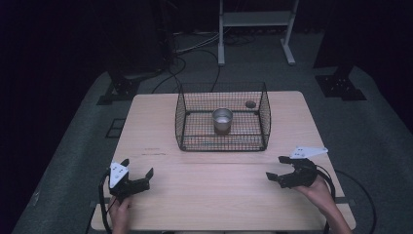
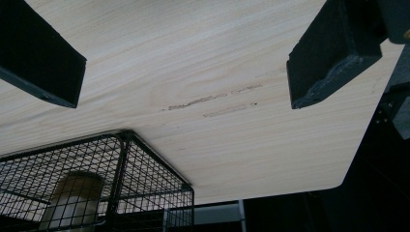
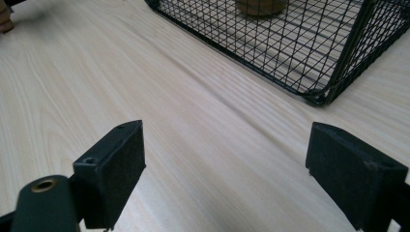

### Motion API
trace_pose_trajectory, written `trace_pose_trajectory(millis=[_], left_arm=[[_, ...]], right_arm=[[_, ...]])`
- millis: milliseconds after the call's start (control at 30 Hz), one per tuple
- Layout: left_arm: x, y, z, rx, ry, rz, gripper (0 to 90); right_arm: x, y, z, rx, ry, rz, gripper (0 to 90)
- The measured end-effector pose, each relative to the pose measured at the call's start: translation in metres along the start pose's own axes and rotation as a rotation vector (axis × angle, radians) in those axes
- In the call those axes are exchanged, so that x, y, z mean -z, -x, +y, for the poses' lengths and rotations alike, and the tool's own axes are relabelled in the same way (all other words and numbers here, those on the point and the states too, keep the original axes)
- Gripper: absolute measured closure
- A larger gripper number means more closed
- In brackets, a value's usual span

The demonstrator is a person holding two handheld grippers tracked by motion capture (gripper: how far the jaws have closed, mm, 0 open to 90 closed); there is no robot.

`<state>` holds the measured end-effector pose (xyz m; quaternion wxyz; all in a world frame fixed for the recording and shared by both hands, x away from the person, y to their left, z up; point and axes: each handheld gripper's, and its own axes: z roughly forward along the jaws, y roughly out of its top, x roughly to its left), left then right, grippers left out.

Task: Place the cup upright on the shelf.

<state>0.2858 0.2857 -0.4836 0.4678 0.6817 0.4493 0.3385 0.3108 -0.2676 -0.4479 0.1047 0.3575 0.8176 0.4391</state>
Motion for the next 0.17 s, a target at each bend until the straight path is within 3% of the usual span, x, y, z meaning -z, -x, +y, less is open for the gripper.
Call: trace_pose_trajectory(millis=[167], left_arm=[[-0.0002,0.0003,0.0001,-0.004,-0.001,0.0,0.0]], right_arm=[[0.0059,-0.0101,-0.0094,0.015,0.012,-0.034,13.2]])
